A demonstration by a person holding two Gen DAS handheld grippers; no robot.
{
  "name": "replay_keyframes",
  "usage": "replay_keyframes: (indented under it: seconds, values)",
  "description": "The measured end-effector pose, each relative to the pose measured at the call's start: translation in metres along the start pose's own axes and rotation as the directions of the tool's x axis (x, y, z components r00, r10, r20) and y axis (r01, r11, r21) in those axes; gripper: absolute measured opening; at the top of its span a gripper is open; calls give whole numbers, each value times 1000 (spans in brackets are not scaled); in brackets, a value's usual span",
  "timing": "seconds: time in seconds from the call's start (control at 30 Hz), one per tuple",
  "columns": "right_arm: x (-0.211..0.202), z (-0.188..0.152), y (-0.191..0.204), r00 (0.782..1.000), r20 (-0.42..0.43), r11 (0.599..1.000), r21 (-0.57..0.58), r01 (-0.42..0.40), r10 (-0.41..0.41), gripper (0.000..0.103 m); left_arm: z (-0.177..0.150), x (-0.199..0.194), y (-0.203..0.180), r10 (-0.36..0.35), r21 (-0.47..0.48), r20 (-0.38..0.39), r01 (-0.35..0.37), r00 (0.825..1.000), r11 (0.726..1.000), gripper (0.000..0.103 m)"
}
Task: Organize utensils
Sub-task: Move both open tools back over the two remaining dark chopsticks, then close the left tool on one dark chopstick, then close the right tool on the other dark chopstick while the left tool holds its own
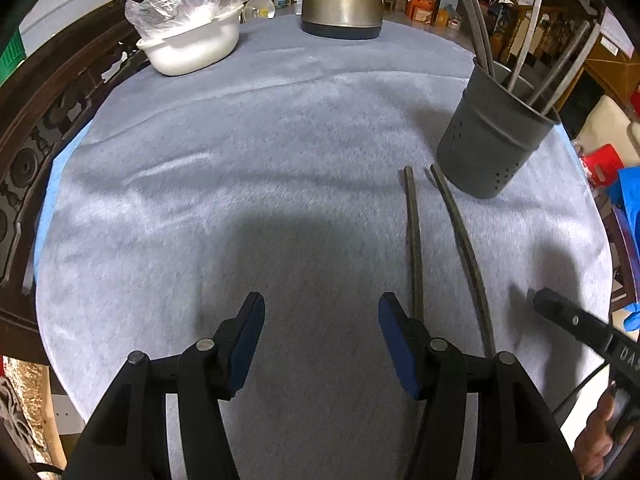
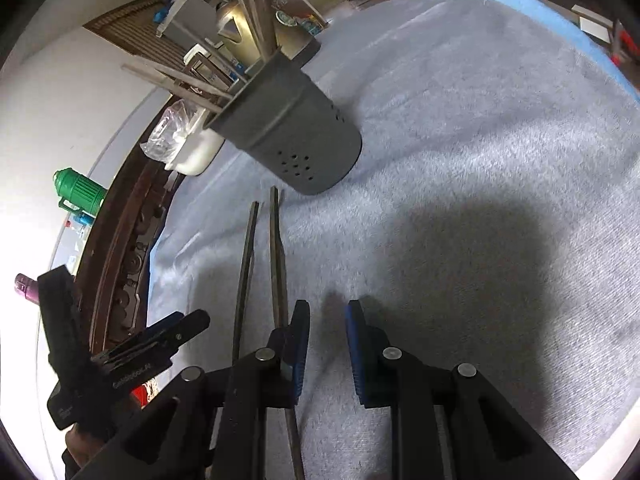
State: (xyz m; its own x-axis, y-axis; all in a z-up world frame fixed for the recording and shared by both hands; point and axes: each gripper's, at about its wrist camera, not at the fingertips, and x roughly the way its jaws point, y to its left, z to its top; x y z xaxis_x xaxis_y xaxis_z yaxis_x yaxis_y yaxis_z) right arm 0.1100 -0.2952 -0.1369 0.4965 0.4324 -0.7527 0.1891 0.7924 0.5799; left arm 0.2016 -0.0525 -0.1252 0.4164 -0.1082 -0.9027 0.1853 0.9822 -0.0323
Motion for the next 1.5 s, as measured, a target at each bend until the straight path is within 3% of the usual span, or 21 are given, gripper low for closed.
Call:
replay_keyframes:
  seconds: [0.73,0.77,0.8,0.87,0.93,0.97,1.3,1.5]
  values:
    - [3,2,0,999,9,999,4,36,-36,22,34,31,-28,-144,-3,-27,144,989,990,59]
    - [4,2,0,999,9,999,4,38,-38,22,33,31,-29,-137,5,-14,137,990,991,56]
    - [4,2,0,999,9,999,3,40,-40,22,32,30,-31,-129,21,-4,129,992,991,43]
    - [4,2,2,999,8,999,-3,43,-43,22,31,30,-31,-116,41,6,116,993,992,30]
    - [4,2,4,999,11,999,-12,44,-44,22,29,28,-28,-115,37,13,115,993,993,10]
    - [4,2,6,999,13,999,-20,46,-46,22,28,28,-25,-122,30,10,121,993,992,7]
    - [21,18,50,997,4,987,-146,74,-74,22,9,16,29,-171,-85,-12,170,985,982,6]
    - [55,29,75,981,-30,961,-211,179,-190,22,3,11,55,-177,-142,-12,174,984,975,6]
